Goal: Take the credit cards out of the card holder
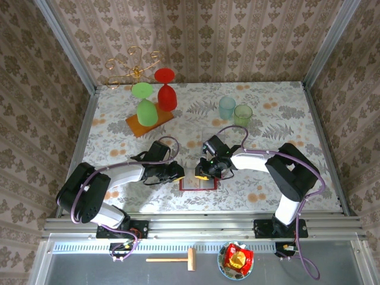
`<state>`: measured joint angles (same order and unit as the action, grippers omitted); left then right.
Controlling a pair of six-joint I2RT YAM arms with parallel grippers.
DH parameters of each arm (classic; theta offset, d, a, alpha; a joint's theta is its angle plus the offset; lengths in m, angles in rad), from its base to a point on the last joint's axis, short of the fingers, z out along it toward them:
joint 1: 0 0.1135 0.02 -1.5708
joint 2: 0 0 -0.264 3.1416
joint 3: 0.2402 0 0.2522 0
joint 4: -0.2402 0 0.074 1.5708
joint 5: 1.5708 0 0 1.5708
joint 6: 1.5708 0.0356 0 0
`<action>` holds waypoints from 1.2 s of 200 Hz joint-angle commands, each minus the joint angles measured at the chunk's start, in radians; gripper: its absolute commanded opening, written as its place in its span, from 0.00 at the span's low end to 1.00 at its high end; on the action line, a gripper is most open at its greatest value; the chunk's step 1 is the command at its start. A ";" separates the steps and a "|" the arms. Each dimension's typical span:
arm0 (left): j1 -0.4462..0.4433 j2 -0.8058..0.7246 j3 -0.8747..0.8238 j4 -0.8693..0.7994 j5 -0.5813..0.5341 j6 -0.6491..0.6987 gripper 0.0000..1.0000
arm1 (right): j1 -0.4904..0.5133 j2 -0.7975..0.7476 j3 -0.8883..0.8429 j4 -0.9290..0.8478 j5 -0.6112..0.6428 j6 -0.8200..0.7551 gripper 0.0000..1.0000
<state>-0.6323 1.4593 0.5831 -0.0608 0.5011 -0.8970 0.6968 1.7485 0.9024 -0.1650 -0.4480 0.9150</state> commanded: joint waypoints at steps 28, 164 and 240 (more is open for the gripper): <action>0.005 -0.050 0.017 -0.022 0.016 0.009 0.16 | -0.005 -0.065 -0.008 -0.006 0.003 0.005 0.21; -0.014 0.052 -0.002 0.057 0.053 0.004 0.16 | 0.000 -0.002 -0.036 0.057 -0.063 0.039 0.21; -0.014 0.055 -0.015 0.034 0.037 0.011 0.16 | 0.000 -0.008 0.013 -0.063 0.008 -0.023 0.21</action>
<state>-0.6418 1.5021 0.5835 -0.0074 0.5499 -0.8970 0.6968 1.7367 0.8780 -0.1402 -0.4801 0.9348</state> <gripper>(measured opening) 0.162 0.208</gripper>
